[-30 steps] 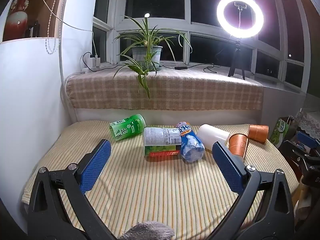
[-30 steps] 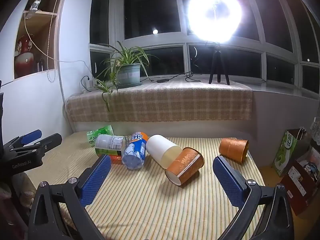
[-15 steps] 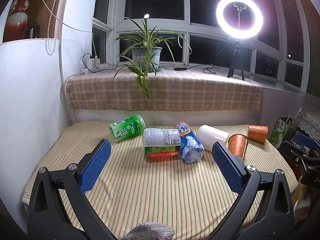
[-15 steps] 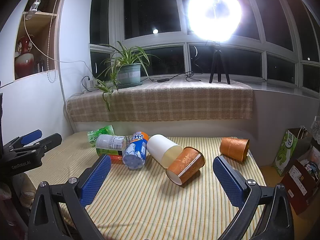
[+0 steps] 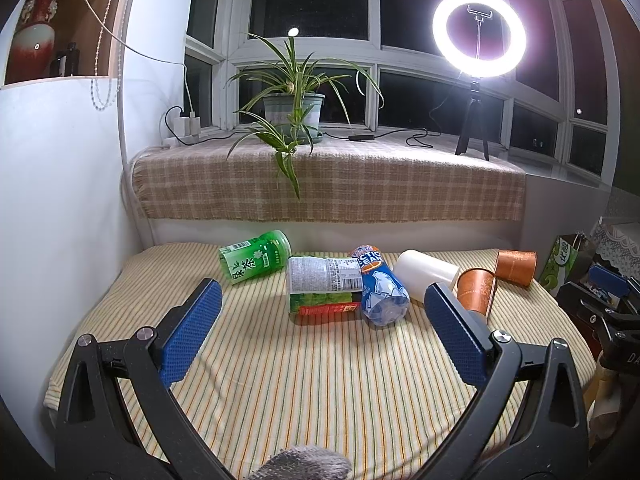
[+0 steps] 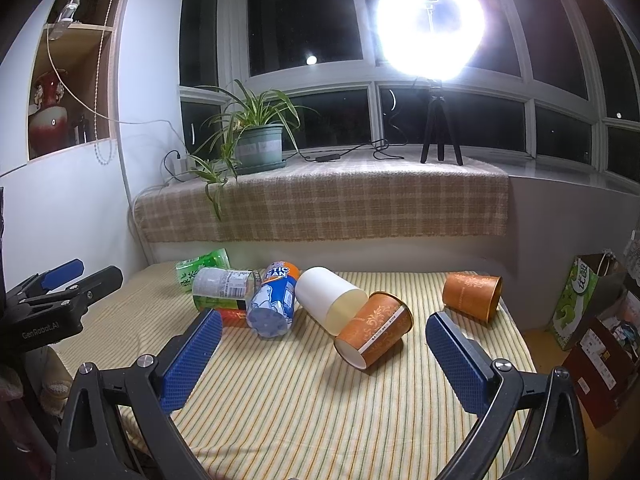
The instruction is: Flip cup upright
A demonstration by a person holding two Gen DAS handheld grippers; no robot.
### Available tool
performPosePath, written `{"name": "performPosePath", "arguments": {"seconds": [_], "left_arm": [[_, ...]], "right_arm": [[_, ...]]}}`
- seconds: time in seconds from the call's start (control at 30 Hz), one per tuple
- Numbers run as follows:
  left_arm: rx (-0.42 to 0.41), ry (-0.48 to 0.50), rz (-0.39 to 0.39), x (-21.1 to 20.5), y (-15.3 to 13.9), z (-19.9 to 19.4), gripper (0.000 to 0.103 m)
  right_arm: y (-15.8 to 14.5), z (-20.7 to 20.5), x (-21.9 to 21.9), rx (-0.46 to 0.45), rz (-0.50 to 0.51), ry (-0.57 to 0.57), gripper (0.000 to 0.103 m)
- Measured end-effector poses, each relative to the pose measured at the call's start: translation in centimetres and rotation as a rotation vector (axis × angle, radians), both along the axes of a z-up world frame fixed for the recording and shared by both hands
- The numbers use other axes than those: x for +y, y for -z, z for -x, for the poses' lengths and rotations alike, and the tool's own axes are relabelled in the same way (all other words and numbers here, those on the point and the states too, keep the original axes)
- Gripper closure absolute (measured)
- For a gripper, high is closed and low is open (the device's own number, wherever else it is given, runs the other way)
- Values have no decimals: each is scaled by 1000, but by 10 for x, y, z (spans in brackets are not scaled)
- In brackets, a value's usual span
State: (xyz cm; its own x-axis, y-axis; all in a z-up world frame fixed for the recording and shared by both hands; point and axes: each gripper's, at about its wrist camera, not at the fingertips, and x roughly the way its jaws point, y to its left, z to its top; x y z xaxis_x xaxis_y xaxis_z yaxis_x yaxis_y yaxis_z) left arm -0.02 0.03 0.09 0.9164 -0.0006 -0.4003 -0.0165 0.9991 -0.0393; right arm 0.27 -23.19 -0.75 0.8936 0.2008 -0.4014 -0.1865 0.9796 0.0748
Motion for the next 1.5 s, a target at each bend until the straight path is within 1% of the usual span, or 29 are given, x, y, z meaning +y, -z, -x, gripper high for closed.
{"name": "performPosePath", "arguments": {"seconds": [1.0,1.5], "left_arm": [[0,-1,1,-1,3,0,0],[2,-3,-4,-4,3,0,0]], "right_arm": [[0,-5,-4,21,-14,-1,0],[5,-8,-5,37,-13,-4,0]]}}
